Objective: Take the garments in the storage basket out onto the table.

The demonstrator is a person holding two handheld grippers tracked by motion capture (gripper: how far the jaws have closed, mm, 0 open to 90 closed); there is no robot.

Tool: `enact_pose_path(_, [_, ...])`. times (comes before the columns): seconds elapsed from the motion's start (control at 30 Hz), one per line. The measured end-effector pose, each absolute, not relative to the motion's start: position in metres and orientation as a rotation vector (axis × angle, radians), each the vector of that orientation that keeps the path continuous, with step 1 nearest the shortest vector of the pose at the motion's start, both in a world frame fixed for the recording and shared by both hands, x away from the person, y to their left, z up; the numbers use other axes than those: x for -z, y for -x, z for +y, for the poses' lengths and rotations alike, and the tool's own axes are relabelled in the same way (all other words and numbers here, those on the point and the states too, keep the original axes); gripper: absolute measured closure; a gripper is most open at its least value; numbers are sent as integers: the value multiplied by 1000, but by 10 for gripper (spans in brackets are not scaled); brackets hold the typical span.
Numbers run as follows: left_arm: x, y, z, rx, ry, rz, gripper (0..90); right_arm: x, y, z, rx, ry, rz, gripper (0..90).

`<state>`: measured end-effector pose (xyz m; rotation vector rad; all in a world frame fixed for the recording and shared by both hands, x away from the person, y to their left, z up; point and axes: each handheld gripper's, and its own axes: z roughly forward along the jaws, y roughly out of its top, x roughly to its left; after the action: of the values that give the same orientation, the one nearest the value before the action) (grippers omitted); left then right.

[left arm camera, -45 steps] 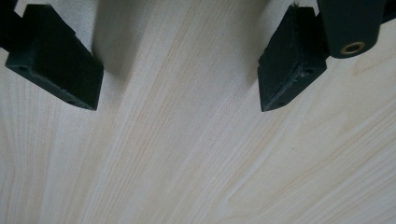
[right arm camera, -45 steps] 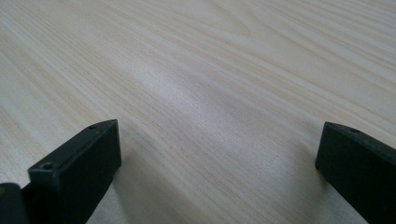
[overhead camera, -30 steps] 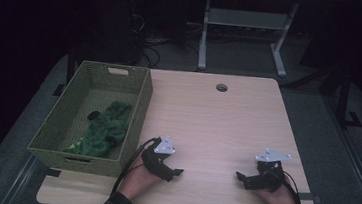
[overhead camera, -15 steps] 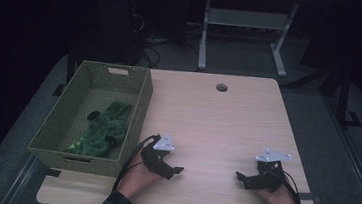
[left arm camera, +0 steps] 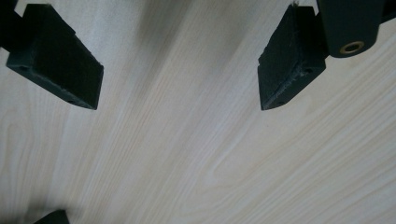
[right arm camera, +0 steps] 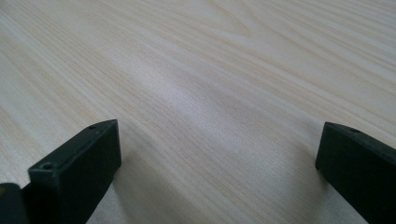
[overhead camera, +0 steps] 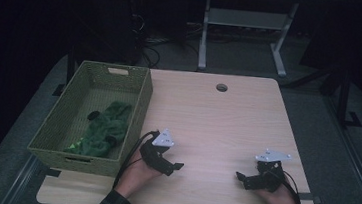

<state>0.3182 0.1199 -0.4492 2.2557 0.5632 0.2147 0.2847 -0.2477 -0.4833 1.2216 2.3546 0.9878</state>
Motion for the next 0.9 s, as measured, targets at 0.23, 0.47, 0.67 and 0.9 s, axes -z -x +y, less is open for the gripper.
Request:
enact_pose_path(0.23, [439, -320, 121, -212, -2248, 562, 136, 483, -285, -248, -988, -1221, 2355, 0])
enact_pose_path(0.47, [435, -321, 120, -195, -2251, 565, 136, 483, -285, -248, -988, -1222, 2355, 0])
enact_pose_path(0.67, [428, -321, 122, -174, -2236, 568, 136, 483, -285, -248, -988, -1222, 2355, 0])
enact_pose_path(0.9, [417, -320, 120, -166, -2241, 558, 136, 483, -285, -248, -988, -1222, 2355, 0])
